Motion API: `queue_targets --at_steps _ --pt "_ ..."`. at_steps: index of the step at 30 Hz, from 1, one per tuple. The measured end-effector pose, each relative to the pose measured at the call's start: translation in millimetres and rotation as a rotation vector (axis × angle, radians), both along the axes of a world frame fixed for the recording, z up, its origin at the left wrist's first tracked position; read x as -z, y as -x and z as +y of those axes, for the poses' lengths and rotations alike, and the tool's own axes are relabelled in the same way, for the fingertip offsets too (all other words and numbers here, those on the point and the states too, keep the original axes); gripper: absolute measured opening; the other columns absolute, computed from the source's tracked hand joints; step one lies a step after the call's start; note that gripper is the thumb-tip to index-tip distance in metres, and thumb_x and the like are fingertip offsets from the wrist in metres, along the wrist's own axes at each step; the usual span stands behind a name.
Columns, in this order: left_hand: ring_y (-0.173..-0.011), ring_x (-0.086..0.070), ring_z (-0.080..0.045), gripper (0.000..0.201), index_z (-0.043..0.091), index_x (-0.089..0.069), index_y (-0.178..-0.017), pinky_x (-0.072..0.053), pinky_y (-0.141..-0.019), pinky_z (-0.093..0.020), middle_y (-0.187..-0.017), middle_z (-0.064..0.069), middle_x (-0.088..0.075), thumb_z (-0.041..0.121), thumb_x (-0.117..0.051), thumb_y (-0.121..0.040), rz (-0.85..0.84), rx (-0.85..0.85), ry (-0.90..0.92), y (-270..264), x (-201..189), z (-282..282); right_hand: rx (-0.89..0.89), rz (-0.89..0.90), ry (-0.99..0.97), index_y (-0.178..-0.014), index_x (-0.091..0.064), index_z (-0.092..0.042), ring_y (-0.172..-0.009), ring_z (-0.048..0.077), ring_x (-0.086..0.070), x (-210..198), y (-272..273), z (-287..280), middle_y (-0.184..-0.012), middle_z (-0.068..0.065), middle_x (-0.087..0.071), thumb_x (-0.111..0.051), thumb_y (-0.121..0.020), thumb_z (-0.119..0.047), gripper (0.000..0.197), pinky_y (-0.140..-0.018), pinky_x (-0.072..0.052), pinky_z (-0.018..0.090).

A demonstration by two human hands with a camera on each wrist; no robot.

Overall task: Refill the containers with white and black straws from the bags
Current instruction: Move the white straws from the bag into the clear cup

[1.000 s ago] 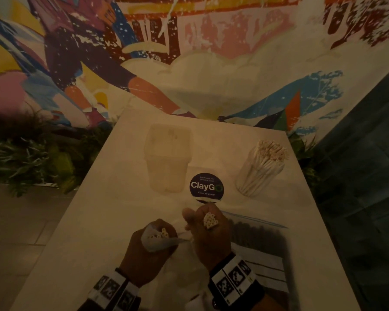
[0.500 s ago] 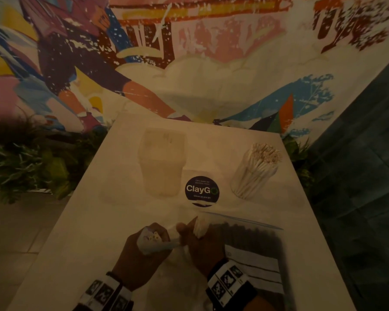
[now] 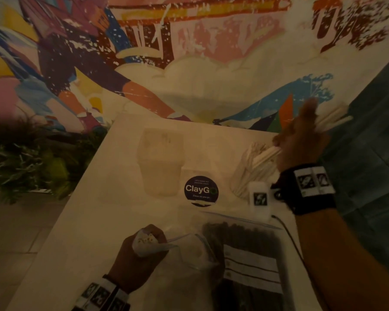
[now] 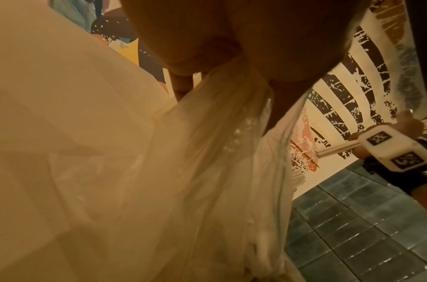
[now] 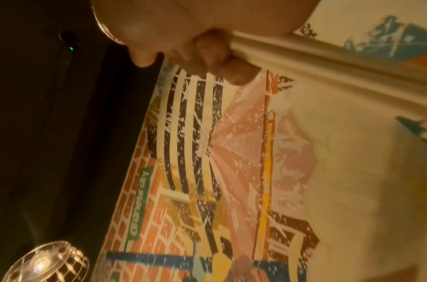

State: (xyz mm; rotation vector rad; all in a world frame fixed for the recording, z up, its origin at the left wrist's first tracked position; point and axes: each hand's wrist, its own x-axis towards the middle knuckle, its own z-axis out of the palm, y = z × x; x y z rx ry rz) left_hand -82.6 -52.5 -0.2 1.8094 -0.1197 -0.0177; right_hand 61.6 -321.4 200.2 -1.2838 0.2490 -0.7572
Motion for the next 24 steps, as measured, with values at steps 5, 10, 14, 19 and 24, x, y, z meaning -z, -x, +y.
queue_targets --at_steps 5,10,14,19,24 --pt "-0.067 -0.059 -0.025 0.033 0.025 -0.063 -0.071 -0.049 -0.062 -0.047 -0.072 -0.001 -0.063 0.056 -0.073 -0.065 0.002 -0.008 0.016 1 0 -1 0.079 -0.108 -0.113 -0.076 -0.034 -0.019 -0.041 0.015 -0.032 -14 -28 -26 -0.052 -0.003 -0.042 -0.067 -0.073 -0.064 0.056 -0.044 -0.035 0.023" --pt "-0.064 -0.059 -0.022 0.028 0.018 -0.063 -0.072 -0.048 -0.061 -0.038 -0.071 -0.004 -0.064 0.043 -0.073 -0.065 0.017 -0.036 0.058 0 0 -3 0.134 -0.034 0.076 -0.057 -0.046 -0.018 -0.036 0.009 -0.040 4 -36 -24 -0.036 -0.009 -0.043 -0.051 -0.096 -0.039 0.044 -0.049 -0.038 0.026" --pt "-0.065 -0.059 -0.024 0.028 0.018 -0.063 -0.071 -0.049 -0.062 -0.040 -0.072 -0.006 -0.064 0.043 -0.073 -0.066 0.022 -0.030 0.059 1 2 -1 0.110 0.155 0.209 -0.101 -0.054 0.023 -0.053 0.011 -0.051 38 -43 -28 -0.064 0.016 -0.058 -0.044 -0.097 -0.047 0.071 -0.055 -0.036 0.019" --pt "-0.063 -0.059 -0.019 0.032 0.014 -0.064 -0.071 -0.045 -0.056 -0.024 -0.072 -0.007 -0.064 0.044 -0.073 -0.063 0.030 -0.037 0.051 0 1 -2 0.139 0.032 0.214 -0.059 -0.052 -0.010 -0.042 0.010 -0.050 36 -52 -40 -0.042 -0.004 -0.051 -0.049 -0.093 -0.047 0.051 -0.052 -0.044 0.011" --pt "-0.061 -0.059 -0.020 0.033 0.014 -0.064 -0.071 -0.045 -0.055 -0.024 -0.071 -0.009 -0.064 0.044 -0.074 -0.063 0.025 -0.034 0.084 -1 1 -3 0.115 0.145 0.313 -0.074 -0.063 0.003 -0.049 0.017 -0.050 49 -49 -40 -0.052 0.006 -0.053 -0.049 -0.096 -0.041 0.051 -0.056 -0.039 0.018"
